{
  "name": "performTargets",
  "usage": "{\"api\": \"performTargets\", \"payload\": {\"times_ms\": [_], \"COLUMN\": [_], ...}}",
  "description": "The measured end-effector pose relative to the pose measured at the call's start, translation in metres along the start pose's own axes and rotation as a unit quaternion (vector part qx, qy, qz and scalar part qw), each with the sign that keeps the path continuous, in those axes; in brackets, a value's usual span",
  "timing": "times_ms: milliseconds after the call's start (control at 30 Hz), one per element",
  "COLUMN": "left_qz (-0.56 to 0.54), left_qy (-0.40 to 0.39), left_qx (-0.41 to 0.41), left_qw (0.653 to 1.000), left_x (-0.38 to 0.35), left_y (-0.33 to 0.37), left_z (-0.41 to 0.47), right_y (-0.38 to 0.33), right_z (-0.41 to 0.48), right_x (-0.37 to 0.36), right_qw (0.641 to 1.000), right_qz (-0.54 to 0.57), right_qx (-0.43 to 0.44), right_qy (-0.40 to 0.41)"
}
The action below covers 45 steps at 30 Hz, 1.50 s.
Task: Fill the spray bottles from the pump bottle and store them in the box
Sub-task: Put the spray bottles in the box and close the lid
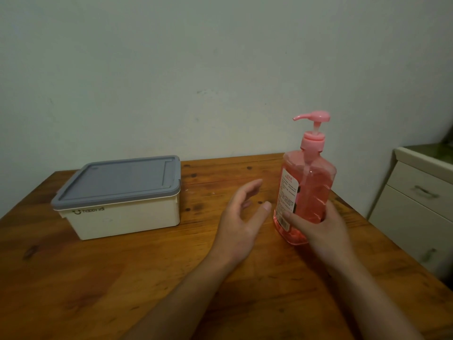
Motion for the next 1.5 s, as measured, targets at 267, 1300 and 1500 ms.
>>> {"api": "performTargets", "payload": {"times_ms": [267,1300,1500], "left_qz": [0.02,0.011,0.006], "left_qy": [0.016,0.073,0.06], "left_qx": [0.004,0.049,0.05], "left_qw": [1.0,0.996,0.997], "left_x": [0.017,0.111,0.111], "left_y": [-0.004,-0.033,-0.036], "left_z": [0.002,0.018,0.019], "right_y": [-0.005,-0.036,-0.036], "right_z": [-0.002,0.0,0.003], "right_x": [-0.026,-0.191,-0.201], "right_qw": [0.999,0.998,0.998], "right_qz": [-0.024,-0.027,-0.029], "right_qx": [0.037,0.051,0.051], "right_qy": [0.001,-0.025,-0.022]}}
Point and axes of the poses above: each hand's wrist, its own z-axis towards the middle knuckle, its own x-axis out of the back of the hand, y = z × x, the point moved 4 cm from there along z, towards the middle knuckle, and after that the axes turned 15 degrees about y, right-handed, at the moved point
